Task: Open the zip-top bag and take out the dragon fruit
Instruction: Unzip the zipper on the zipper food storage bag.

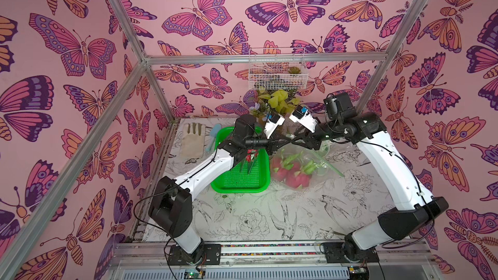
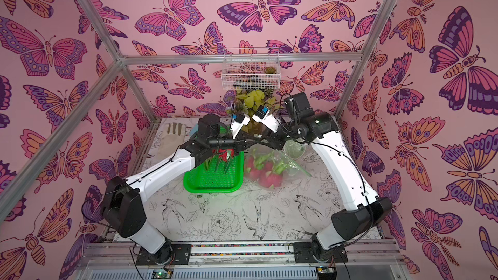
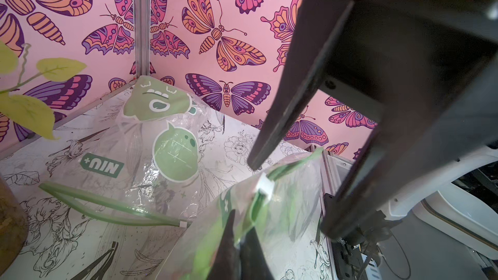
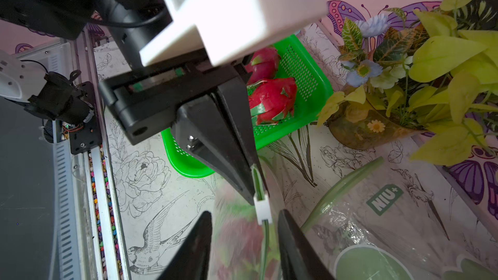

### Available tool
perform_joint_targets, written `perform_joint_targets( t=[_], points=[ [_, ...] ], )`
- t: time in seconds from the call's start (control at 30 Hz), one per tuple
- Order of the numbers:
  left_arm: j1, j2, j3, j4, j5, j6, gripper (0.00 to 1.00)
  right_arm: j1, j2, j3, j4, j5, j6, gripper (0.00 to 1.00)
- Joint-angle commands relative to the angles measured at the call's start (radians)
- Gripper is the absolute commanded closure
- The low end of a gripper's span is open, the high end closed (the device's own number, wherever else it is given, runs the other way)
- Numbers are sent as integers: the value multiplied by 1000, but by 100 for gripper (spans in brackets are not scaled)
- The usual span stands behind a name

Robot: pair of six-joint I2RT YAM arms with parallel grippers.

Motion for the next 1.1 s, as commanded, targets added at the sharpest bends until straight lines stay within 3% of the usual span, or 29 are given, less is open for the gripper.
perform_joint_targets(
  t=[0.0,0.47,0.63,0.83,1.07],
  points=[
    [-3,-33,29,3,18,-6,100,5,8,26,-15,2,-47,64],
    [-3,-30,41,0,59,-12,100,4,81,79,-37,7,-77,65],
    [-3,-24,48,-10,59,-11,100,3,89,94,-56,5,-89,79],
    [0,-17,56,-21,53,-14,100,2,65,74,-51,11,-98,80],
    [2,-10,63,-23,69,-15,100,-2,60,68,-62,9,-111,92]
  ],
)
